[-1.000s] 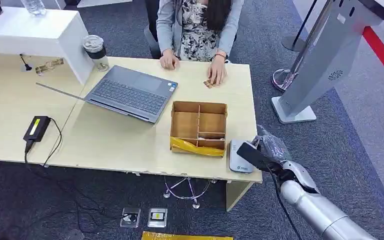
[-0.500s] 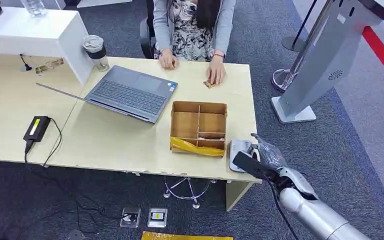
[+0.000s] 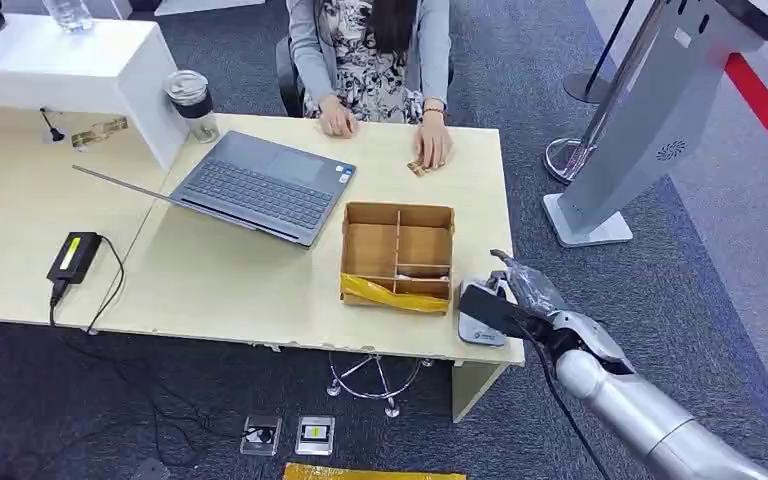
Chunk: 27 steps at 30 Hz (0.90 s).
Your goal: Pass the card to the sensor for recognition and then transmit it.
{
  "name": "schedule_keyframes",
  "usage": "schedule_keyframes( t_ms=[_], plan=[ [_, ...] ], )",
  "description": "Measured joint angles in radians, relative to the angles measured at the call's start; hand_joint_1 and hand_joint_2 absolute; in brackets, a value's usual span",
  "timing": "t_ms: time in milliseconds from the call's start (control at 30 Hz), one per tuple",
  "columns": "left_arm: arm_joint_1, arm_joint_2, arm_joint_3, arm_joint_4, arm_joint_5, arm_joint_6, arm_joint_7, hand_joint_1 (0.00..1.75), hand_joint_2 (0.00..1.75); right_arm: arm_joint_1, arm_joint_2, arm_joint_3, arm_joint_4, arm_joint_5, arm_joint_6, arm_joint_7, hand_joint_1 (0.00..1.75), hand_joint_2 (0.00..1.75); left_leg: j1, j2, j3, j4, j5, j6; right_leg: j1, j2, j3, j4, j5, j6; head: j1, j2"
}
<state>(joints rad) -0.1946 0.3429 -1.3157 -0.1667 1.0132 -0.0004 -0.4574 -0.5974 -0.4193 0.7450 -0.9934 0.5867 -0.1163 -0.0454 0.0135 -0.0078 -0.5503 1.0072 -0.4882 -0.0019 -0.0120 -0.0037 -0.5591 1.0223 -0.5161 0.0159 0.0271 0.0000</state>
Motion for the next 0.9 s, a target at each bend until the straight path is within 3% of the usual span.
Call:
schedule_keyframes(
  t_ms=[267,467,767,900],
  plan=[
    [-0.002,0.0,0.0,0.0,-0.012,-0.023,0.0,0.0,0.0,-0.066,0.04,0.0,0.075,-0.004,-0.029,-0.021,1.75,1.75,0.0,0.0,0.0,0.0,0.0,0.0,0.0,0.0,0.0,0.0,0.0,0.0,0.0,0.0],
    [-0.001,0.003,0.0,0.0,-0.021,-0.037,-0.01,0.0,0.0,-0.096,0.039,-0.005,0.099,0.021,-0.038,-0.006,1.75,1.75,0.0,0.0,0.0,0.0,0.0,0.0,0.0,0.0,0.0,0.0,0.0,0.0,0.0,0.0],
    [-0.001,0.01,0.0,0.0,-0.039,-0.049,-0.024,0.0,0.0,-0.291,0.032,-0.034,0.131,0.12,0.002,-0.018,1.75,1.75,0.0,0.0,0.0,0.0,0.0,0.0,0.0,0.0,-0.001,0.0,0.0,0.0,0.0,0.0],
    [-0.001,0.009,0.0,0.0,-0.043,-0.053,-0.032,0.0,0.0,-0.363,0.062,-0.034,0.158,0.16,0.0,-0.034,1.75,1.75,0.0,0.0,-0.001,0.0,0.0,0.0,0.0,0.001,-0.001,0.001,0.0,0.0,0.0,0.0]
  ],
)
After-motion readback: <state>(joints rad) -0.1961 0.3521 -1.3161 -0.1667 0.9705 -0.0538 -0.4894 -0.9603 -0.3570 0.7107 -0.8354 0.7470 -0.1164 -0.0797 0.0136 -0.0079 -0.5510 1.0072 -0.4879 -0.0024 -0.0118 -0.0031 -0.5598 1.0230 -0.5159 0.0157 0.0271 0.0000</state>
